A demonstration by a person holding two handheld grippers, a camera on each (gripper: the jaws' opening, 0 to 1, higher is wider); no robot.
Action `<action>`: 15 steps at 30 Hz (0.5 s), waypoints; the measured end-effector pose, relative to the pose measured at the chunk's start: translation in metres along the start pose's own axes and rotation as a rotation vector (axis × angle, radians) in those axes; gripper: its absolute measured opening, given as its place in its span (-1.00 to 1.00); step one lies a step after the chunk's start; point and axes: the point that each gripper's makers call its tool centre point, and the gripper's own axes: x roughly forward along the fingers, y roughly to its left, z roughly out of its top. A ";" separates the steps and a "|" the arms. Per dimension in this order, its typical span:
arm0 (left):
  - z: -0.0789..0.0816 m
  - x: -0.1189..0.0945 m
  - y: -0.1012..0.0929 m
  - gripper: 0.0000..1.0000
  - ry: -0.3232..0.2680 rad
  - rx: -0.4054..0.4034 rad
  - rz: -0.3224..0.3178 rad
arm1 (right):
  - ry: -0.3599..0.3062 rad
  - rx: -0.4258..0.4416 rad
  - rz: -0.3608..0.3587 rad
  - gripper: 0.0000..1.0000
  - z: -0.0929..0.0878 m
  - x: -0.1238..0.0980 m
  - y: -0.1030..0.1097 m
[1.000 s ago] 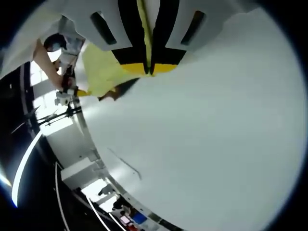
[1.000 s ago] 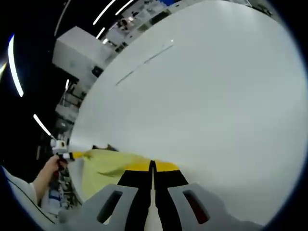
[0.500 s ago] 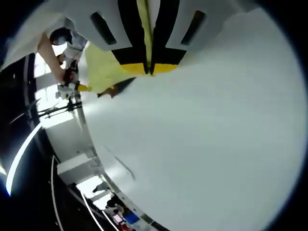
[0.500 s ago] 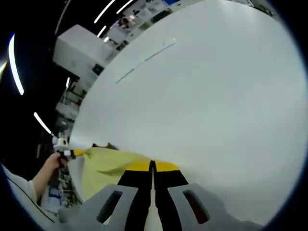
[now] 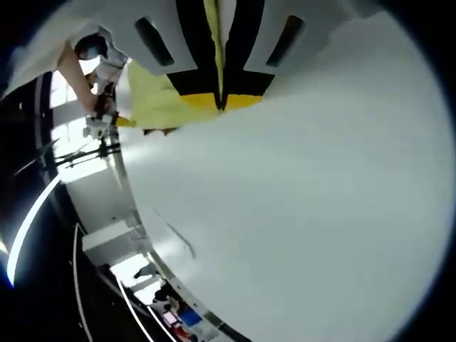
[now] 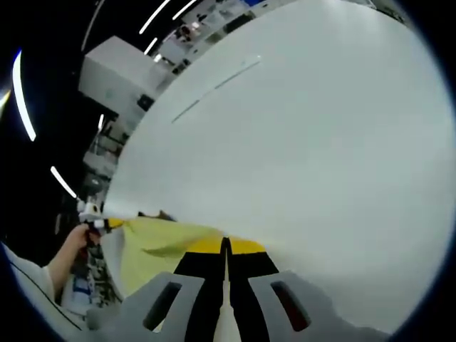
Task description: Fold the garment on the visible template until the final outline fits inside the template.
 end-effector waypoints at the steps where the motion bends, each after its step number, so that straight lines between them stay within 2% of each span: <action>1: 0.000 0.000 -0.002 -1.00 0.000 -0.001 -0.002 | 0.000 0.000 0.000 -0.98 0.000 0.000 0.000; 15: -0.001 -0.003 -0.005 -1.00 0.002 0.012 -0.006 | -0.011 -0.001 0.002 -0.98 0.002 -0.003 0.003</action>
